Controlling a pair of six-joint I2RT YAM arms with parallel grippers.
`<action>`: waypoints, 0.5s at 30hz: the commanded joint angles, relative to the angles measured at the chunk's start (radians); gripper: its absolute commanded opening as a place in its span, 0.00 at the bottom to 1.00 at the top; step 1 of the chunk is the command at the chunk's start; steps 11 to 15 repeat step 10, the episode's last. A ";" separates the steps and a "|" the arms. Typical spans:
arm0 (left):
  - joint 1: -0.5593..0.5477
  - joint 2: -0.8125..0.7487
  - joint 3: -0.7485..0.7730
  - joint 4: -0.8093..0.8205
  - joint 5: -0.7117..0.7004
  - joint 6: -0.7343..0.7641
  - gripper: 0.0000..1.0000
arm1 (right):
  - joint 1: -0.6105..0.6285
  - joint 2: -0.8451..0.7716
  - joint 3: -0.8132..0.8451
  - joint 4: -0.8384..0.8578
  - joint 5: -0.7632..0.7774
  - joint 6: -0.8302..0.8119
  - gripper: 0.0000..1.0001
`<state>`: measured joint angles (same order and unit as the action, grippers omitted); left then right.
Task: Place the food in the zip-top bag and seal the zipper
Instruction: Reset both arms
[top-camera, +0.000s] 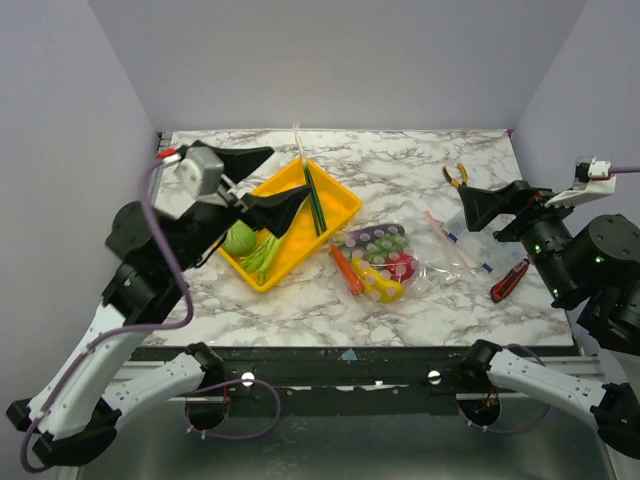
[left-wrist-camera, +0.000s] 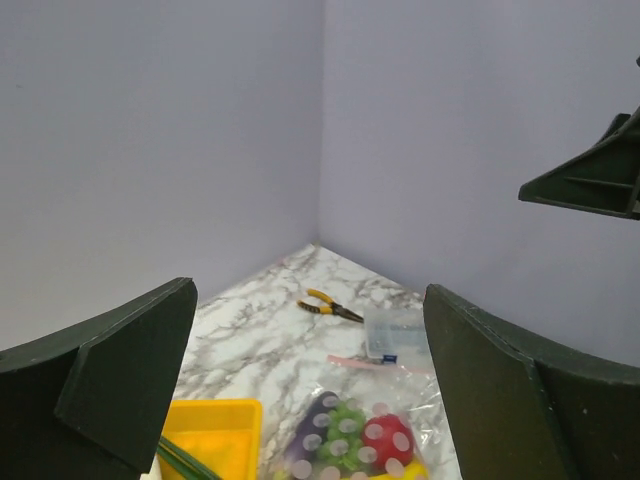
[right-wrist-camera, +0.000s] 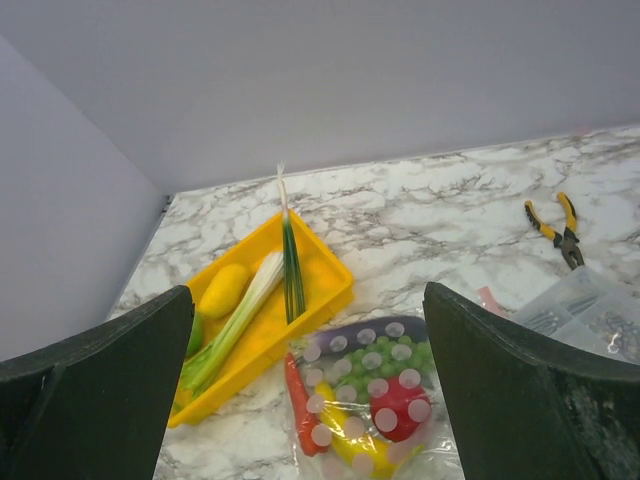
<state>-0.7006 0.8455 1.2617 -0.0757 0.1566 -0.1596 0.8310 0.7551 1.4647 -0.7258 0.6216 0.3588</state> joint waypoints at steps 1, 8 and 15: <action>-0.002 -0.132 -0.088 -0.109 -0.210 0.102 0.99 | 0.002 -0.020 0.002 0.049 0.025 -0.050 1.00; -0.002 -0.273 -0.107 -0.151 -0.293 0.120 0.98 | 0.003 -0.033 0.008 0.084 0.015 -0.031 1.00; -0.003 -0.287 -0.097 -0.170 -0.304 0.120 0.98 | 0.003 -0.021 0.023 0.050 0.018 -0.015 1.00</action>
